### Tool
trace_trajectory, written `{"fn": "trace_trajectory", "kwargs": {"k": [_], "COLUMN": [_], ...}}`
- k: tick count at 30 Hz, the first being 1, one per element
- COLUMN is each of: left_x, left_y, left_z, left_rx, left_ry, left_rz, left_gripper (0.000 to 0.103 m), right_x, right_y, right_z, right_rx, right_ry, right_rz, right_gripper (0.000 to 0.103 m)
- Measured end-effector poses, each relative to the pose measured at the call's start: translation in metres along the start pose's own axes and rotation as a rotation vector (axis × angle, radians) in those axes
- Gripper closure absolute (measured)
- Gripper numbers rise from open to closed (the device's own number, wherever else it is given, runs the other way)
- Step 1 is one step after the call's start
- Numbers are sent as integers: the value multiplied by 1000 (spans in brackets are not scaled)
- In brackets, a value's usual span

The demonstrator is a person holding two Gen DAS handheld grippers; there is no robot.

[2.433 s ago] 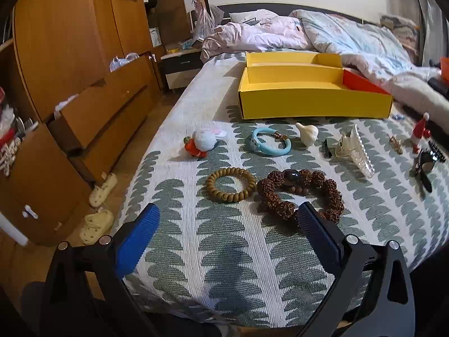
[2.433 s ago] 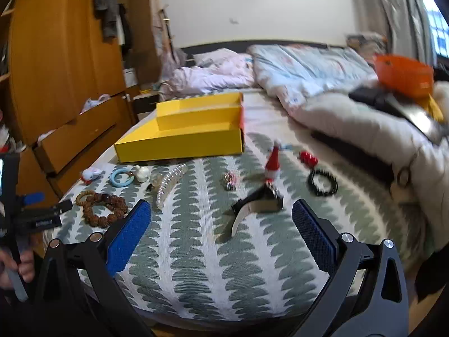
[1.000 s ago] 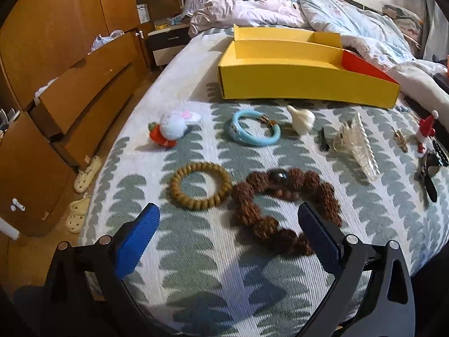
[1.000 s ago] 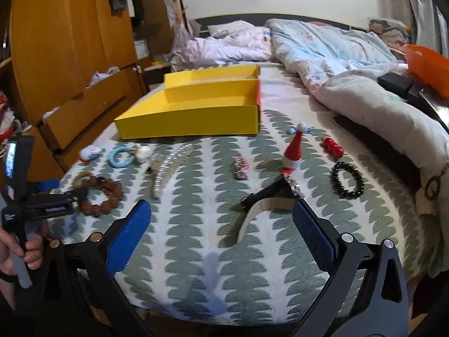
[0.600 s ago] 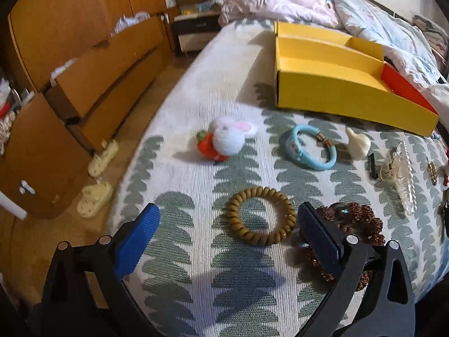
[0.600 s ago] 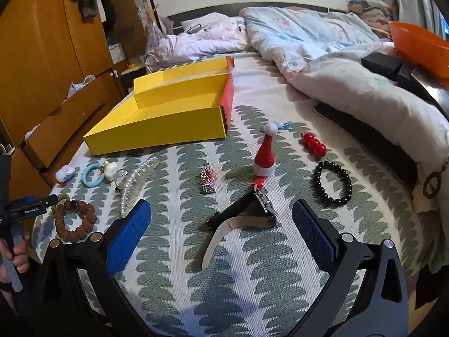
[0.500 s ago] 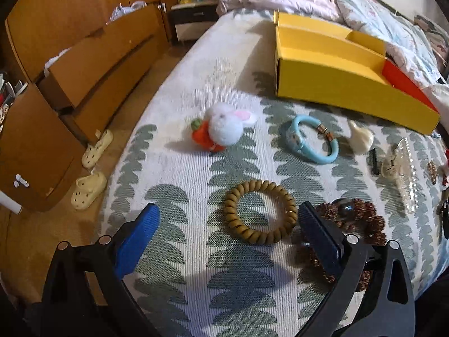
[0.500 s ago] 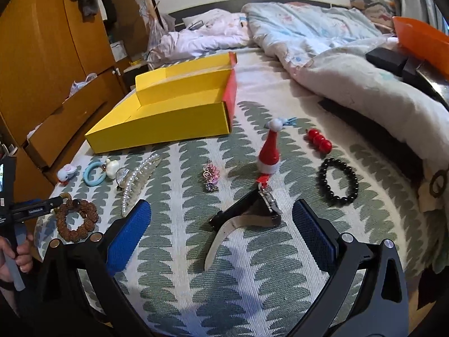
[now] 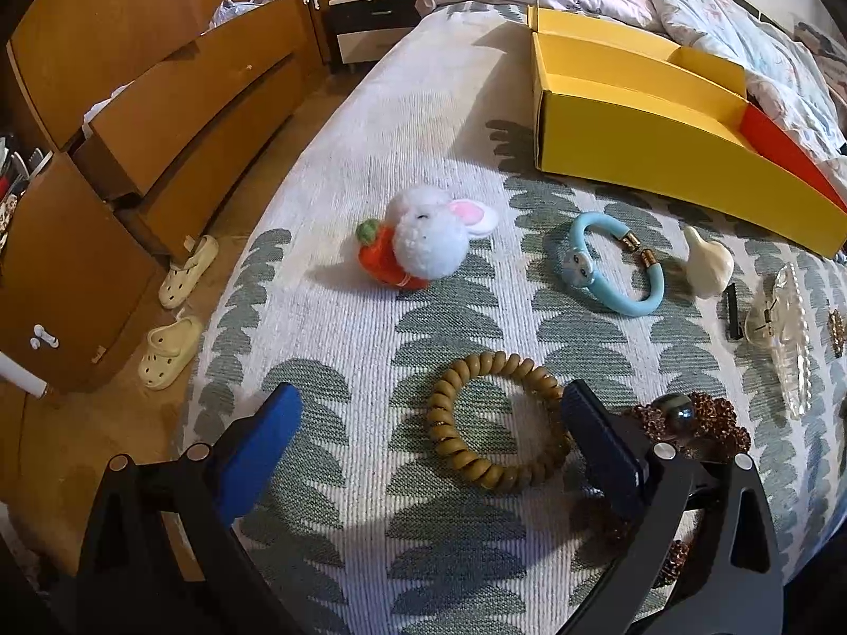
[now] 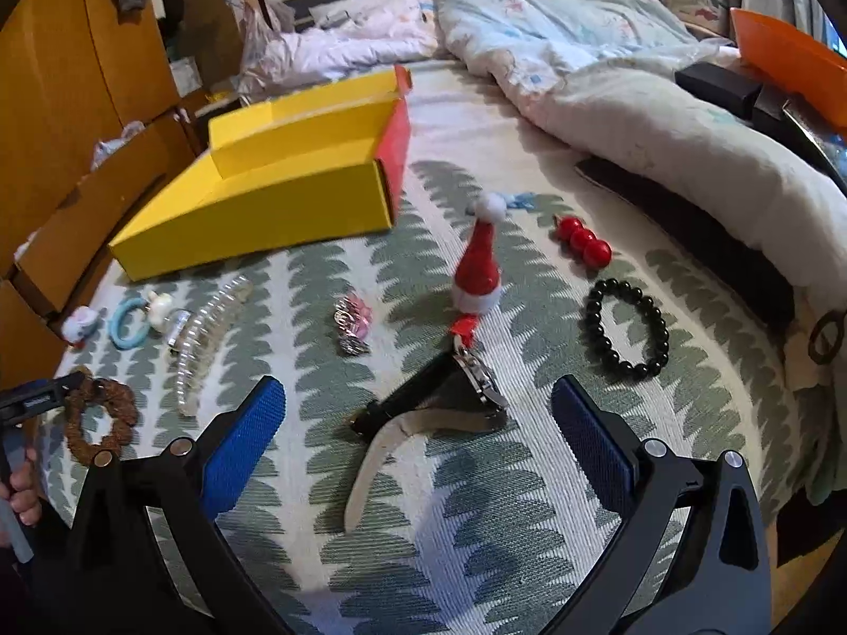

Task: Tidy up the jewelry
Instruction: 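Move left gripper to the brown coiled hair tie while right gripper approaches the black watch, then close left gripper on the brown coiled hair tie while right gripper grasps the black watch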

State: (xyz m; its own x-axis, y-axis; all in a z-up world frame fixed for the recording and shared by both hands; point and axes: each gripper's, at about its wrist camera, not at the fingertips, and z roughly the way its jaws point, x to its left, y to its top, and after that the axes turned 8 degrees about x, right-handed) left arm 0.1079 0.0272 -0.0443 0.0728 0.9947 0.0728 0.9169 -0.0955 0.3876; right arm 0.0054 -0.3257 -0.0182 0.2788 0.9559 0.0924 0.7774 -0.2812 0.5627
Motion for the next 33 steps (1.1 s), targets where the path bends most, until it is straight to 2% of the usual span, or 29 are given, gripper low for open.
{"fn": "trace_trajectory", "kwargs": {"k": [7, 12, 15, 22, 27, 29, 32, 33], "left_x": [8, 12, 8, 9, 6, 5, 4, 2], "left_y": [5, 10, 13, 10, 4, 1, 0, -1], "left_z": [6, 7, 13, 14, 13, 12, 10, 11], "left_rx": [28, 33, 51, 41, 23, 20, 14, 21], "left_ry": [-27, -29, -20, -25, -16, -18, -20, -3], "left_rz": [-15, -29, 5, 0, 12, 17, 35, 42], "left_gripper": [5, 5, 5, 5, 5, 6, 12, 20], "right_x": [-7, -4, -1, 2, 1, 1, 2, 2], "right_y": [4, 8, 8, 6, 9, 9, 9, 9], "right_z": [15, 31, 39, 52, 57, 59, 60, 60], "right_rx": [57, 95, 121, 151, 160, 165, 168, 169], "right_ry": [-24, -63, -89, -124, -109, -97, -86, -80], "right_rz": [39, 27, 12, -14, -7, -7, -7, -7], "right_gripper": [3, 4, 4, 5, 16, 18, 26, 32]}}
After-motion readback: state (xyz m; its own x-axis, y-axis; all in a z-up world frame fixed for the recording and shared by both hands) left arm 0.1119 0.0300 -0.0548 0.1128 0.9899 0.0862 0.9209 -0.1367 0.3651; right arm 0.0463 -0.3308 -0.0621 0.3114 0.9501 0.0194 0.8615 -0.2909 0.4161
